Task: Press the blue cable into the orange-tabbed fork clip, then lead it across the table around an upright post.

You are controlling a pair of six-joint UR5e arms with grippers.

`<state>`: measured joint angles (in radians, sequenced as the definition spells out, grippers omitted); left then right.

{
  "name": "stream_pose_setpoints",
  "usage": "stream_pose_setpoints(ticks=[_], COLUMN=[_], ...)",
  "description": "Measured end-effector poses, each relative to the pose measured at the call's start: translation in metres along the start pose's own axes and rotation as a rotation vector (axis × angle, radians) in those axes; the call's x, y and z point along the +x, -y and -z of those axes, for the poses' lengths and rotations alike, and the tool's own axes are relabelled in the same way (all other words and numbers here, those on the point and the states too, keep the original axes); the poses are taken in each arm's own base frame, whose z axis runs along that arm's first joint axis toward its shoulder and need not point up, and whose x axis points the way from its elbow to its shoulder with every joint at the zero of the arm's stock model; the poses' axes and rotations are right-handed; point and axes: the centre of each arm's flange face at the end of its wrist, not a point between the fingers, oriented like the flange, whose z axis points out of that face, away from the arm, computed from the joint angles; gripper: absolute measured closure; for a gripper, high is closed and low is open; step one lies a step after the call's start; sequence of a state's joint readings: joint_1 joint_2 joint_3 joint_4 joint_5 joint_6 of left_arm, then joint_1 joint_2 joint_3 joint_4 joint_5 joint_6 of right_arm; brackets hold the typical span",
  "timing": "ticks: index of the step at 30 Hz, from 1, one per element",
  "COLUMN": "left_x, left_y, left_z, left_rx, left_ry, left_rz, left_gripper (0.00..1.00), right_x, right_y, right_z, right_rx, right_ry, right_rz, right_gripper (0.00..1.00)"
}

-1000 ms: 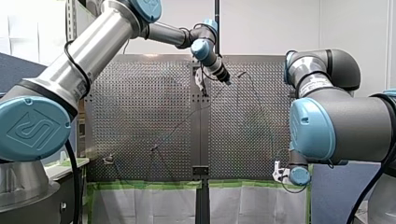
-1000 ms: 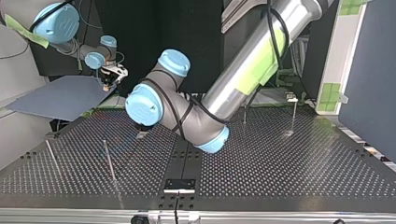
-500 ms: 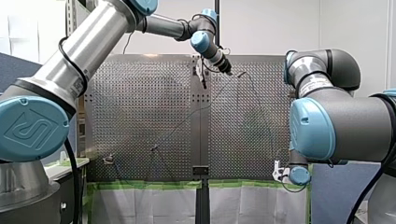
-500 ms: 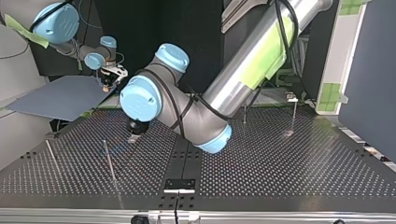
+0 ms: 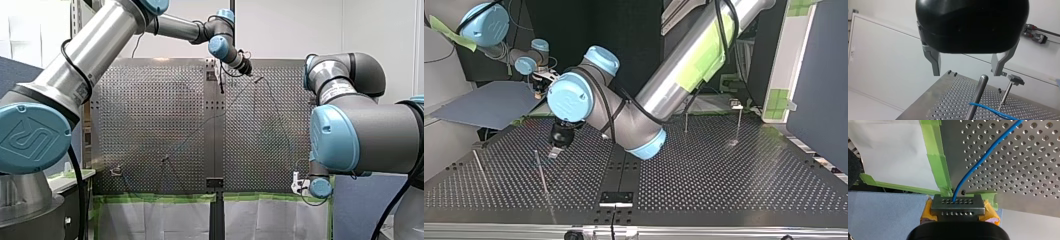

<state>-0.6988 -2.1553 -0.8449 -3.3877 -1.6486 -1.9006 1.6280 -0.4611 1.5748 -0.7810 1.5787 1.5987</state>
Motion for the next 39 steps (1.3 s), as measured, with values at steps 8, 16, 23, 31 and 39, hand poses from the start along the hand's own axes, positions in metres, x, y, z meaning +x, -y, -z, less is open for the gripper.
stream_pose_setpoints(ticks=[8,16,23,31,39], left_x=[0.001,0.002,0.004,0.004,0.003], left_y=[0.001,0.006,0.010,0.011,0.006], left_z=[0.000,0.001,0.002,0.003,0.005], left_rx=[-0.007,0.000,0.003,0.002,-0.061], left_ry=[0.011,0.011,0.010,0.005,0.015], left_rz=[-0.081,-0.130,-0.132,-0.112,-0.058], left_gripper=[0.00,0.00,0.00,0.00,0.00], right_x=[0.000,0.001,0.001,0.000,0.000], right_y=[0.001,0.000,0.001,0.001,0.001], right_z=[0.000,-0.001,0.000,0.000,0.000], right_rx=[0.002,0.002,0.004,0.004,0.004], right_ry=[-0.001,-0.002,-0.001,-0.001,0.000], right_rz=[0.001,0.000,0.000,0.000,0.000], right_gripper=[1.00,1.00,1.00,1.00,1.00])
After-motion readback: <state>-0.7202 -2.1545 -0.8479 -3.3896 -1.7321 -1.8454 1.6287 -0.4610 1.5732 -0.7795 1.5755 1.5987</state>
